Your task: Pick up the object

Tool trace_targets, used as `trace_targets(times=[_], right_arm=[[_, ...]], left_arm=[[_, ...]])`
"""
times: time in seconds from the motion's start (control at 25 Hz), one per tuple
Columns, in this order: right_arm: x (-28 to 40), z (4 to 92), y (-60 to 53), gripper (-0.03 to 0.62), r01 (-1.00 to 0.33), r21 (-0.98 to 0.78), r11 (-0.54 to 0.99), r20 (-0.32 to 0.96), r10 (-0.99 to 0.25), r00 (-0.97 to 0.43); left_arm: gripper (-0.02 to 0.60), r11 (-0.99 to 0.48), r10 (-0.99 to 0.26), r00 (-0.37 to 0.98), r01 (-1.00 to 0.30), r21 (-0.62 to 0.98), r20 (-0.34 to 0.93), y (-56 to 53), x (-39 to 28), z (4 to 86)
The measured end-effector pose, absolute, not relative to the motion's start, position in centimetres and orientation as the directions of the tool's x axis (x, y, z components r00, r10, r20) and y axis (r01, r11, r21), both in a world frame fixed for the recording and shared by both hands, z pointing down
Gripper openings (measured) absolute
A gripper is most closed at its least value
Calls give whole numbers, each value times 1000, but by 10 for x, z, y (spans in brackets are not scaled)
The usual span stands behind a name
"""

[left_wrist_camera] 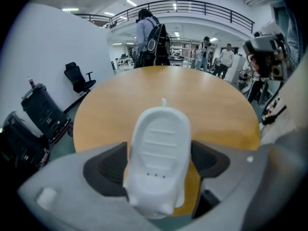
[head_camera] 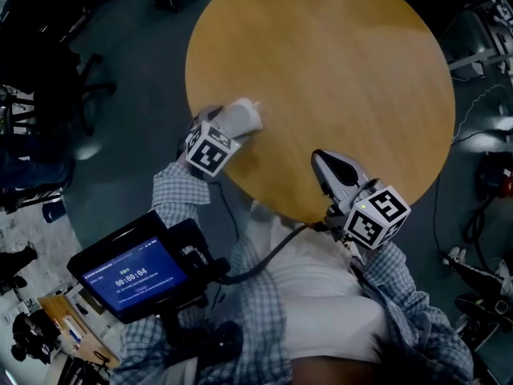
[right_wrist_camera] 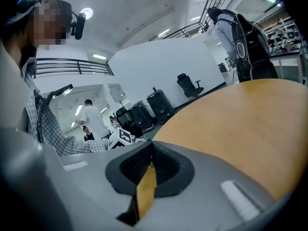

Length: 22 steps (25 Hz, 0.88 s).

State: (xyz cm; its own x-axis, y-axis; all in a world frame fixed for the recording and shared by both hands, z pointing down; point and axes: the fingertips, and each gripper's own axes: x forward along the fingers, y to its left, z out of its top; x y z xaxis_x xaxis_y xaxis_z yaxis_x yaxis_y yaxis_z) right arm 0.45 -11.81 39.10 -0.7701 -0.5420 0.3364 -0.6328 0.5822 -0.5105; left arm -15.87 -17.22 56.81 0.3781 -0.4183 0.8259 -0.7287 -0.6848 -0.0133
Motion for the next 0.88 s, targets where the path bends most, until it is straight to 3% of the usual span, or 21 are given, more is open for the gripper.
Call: trace_targets(times=[0.44, 0.88], right_arm=[[8, 417, -161, 6, -622, -539, 568, 349, -522, -778], [9, 418, -161, 6, -621, -540, 568, 351, -519, -779]], left_arm=[[472, -720, -331, 337, -694, -4, 881, -193, -152, 619], [465, -689, -343, 344, -725, 15, 874, -191, -155, 617]])
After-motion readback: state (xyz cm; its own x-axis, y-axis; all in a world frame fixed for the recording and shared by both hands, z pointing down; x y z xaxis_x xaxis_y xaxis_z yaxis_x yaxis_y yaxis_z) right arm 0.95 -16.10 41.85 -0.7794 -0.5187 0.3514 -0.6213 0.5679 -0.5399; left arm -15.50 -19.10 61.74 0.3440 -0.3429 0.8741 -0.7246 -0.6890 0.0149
